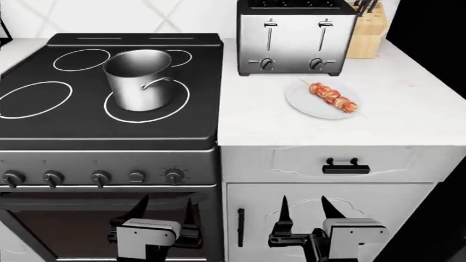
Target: Frozen meat rests on a plate on the counter. Retrieve the meat and place it in a pot on a burner. Then turn the burner on.
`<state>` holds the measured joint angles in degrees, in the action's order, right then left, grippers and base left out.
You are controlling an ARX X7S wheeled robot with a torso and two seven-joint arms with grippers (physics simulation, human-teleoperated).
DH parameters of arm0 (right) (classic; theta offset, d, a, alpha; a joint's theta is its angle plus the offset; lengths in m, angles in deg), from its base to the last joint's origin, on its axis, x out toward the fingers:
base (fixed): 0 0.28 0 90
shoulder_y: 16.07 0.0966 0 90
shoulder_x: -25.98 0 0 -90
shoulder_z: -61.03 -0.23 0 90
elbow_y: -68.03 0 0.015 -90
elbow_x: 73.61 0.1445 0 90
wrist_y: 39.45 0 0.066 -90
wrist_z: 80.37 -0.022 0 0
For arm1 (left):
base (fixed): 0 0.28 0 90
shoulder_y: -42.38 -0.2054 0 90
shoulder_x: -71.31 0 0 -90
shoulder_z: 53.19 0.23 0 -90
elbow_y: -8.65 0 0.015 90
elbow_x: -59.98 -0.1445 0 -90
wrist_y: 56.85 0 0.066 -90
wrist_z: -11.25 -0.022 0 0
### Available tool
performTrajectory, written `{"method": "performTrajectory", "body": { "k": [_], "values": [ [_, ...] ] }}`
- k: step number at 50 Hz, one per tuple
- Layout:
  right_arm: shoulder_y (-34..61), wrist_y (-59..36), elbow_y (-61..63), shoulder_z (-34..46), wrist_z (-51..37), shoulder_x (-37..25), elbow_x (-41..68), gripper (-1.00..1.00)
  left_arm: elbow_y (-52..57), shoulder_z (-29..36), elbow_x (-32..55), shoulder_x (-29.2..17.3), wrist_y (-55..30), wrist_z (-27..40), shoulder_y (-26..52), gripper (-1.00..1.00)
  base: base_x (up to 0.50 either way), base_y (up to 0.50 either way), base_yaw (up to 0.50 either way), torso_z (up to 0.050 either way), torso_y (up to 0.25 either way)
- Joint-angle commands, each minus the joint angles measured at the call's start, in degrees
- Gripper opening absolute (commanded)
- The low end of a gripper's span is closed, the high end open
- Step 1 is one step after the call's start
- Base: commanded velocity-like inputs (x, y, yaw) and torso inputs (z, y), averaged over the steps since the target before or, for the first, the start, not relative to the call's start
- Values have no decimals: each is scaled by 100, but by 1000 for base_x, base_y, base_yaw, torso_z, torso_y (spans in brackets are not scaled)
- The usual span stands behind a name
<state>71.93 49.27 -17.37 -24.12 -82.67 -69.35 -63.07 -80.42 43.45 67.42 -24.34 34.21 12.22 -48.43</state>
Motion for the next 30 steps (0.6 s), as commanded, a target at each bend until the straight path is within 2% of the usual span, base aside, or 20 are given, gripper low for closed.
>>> {"method": "performTrajectory", "body": {
  "k": [1,30],
  "values": [
    [-19,21,-23,60,-55,-73,114,100,-49,100,63,-65,34,64,-3,100,0,-500,0,50,0],
    [134,-153,150,88,-342,-262,241,100,140,345,181,-230,-203,170,58,100,0,-500,0,50,0]
  ]
}}
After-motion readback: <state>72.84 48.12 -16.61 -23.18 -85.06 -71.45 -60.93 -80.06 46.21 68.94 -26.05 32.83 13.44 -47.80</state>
